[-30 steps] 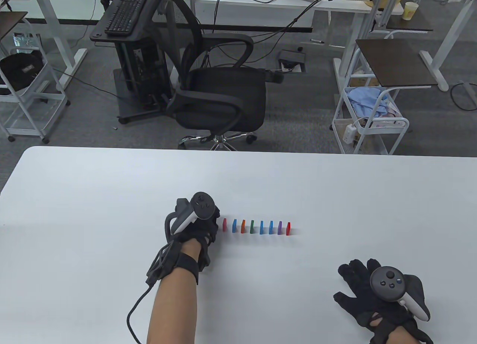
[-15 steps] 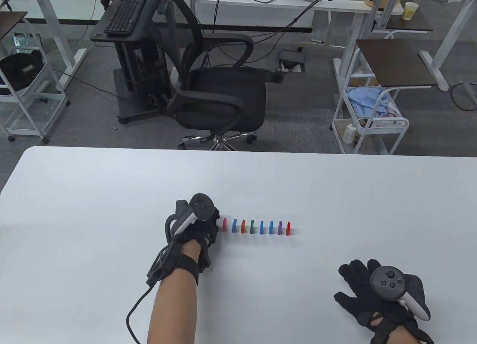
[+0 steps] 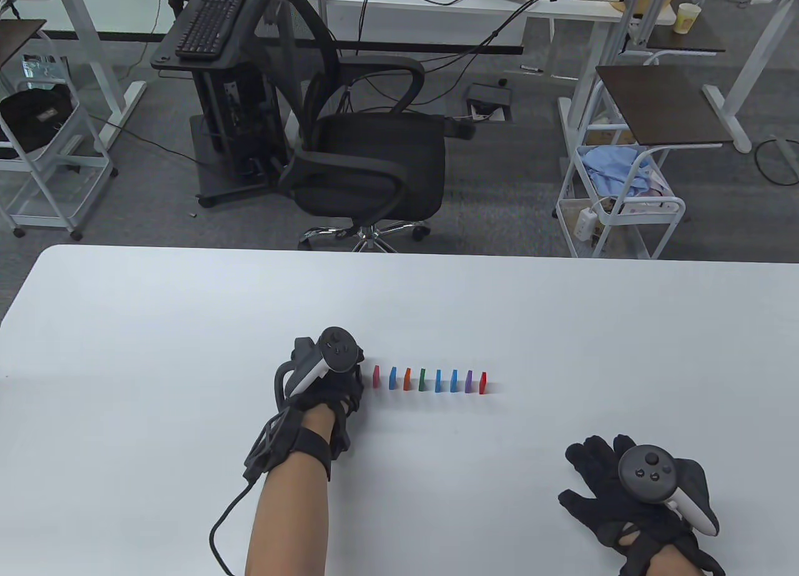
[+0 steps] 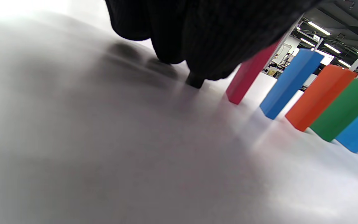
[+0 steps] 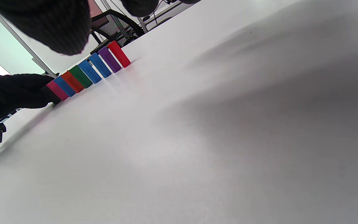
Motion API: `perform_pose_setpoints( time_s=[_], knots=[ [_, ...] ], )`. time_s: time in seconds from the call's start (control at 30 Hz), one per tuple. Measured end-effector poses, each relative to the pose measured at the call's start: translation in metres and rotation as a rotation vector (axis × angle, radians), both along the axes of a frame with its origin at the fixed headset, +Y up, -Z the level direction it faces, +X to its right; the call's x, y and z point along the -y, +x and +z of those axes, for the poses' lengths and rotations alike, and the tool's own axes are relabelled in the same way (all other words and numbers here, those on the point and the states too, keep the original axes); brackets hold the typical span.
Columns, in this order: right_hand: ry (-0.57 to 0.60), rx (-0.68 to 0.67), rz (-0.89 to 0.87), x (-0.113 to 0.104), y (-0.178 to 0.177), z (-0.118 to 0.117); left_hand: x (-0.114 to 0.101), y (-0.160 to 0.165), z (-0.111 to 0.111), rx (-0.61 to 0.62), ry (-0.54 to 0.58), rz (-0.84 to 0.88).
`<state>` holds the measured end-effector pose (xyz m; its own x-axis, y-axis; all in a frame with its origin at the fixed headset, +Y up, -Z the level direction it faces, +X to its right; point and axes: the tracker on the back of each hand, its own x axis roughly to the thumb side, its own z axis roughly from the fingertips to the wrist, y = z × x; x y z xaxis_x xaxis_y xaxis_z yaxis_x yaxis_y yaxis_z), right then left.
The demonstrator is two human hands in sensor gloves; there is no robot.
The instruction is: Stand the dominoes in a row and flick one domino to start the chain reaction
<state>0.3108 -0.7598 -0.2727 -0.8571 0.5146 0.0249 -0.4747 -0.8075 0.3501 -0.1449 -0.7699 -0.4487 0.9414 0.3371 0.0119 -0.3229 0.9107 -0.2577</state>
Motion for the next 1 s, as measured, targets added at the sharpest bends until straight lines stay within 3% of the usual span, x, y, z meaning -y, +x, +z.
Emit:
perform_pose_setpoints(
  time_s=[0.23,0.63,0.8,1.0],
  knots=[
    [0.003,-0.003,-0.001,0.0,-0.001,0.0,-0.01,-0.009,0.01,-0.013,0.0,-0.018],
    [0.008,-0.002,-0.011,0.001,-0.002,0.001,-0.055,-0.014,0.044,0.022,0.05,-0.063],
    [0.004,0.0,-0.015,0.002,-0.001,0.001,-0.071,-0.012,0.076,0.055,0.066,-0.083],
    [0.002,-0.004,-0.018,0.002,-0.002,0.001,-0.071,-0.01,0.113,0.09,0.076,-0.195]
  ],
)
